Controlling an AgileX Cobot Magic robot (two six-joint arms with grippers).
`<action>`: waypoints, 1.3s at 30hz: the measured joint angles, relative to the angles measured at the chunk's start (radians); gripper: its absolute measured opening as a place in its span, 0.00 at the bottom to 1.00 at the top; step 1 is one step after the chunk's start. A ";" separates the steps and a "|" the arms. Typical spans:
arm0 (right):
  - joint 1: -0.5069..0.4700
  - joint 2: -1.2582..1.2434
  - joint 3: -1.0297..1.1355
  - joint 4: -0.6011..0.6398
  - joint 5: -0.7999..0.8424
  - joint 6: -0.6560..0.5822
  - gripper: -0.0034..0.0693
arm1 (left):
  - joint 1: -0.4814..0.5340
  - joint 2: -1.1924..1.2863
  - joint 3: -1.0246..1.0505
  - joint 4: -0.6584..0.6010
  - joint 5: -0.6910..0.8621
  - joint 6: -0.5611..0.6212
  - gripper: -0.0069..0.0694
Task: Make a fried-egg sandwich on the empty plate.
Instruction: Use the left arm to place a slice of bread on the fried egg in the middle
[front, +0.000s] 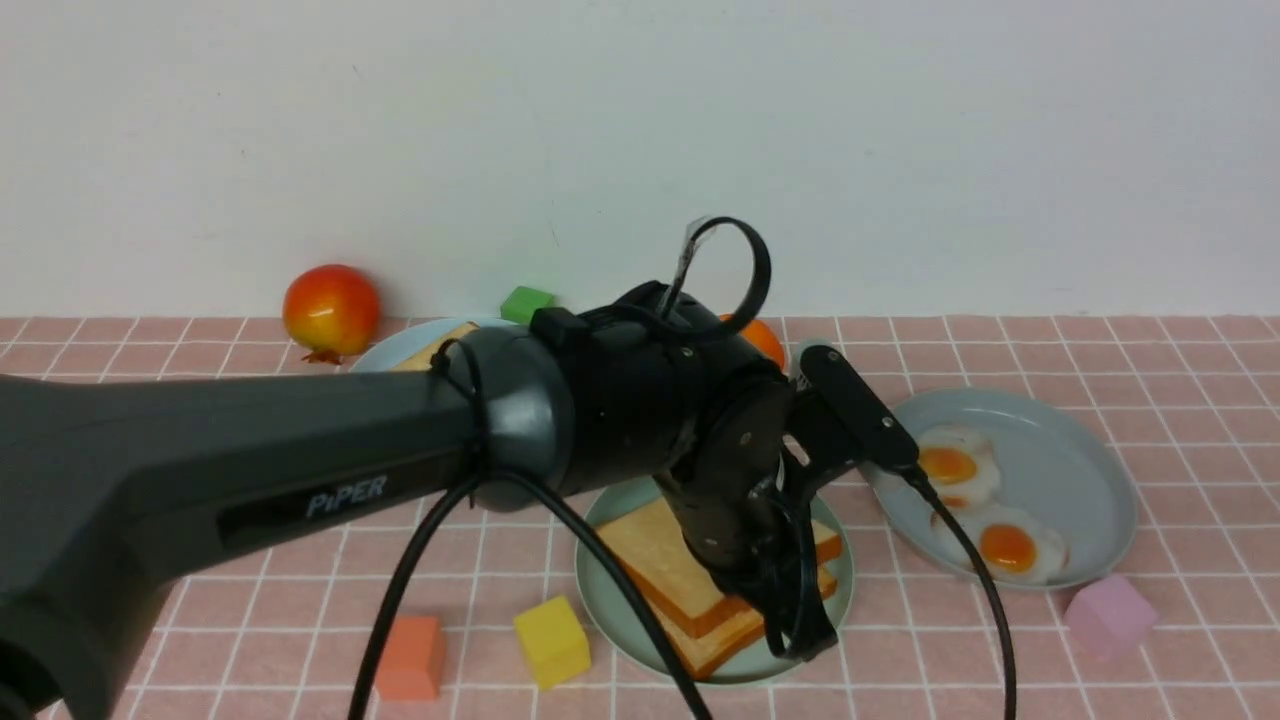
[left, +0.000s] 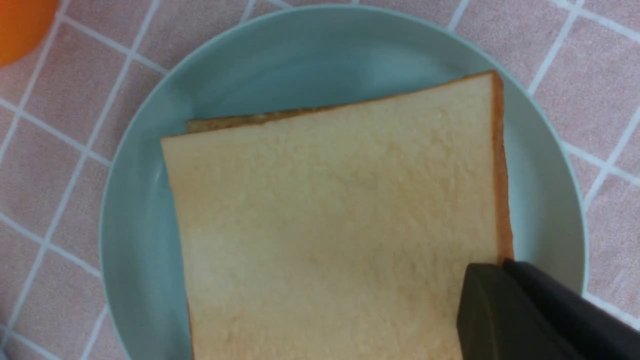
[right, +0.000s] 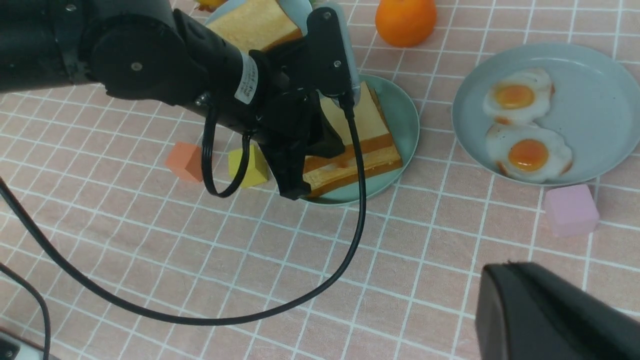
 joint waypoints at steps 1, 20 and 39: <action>0.000 0.000 0.000 0.001 0.000 0.000 0.10 | 0.000 0.000 0.000 0.001 -0.001 0.000 0.11; 0.000 0.000 0.000 0.015 0.000 0.000 0.11 | 0.000 0.020 0.000 -0.020 0.023 0.067 0.11; 0.000 0.000 0.000 0.057 0.000 -0.004 0.11 | 0.000 0.020 0.000 -0.025 -0.021 0.071 0.29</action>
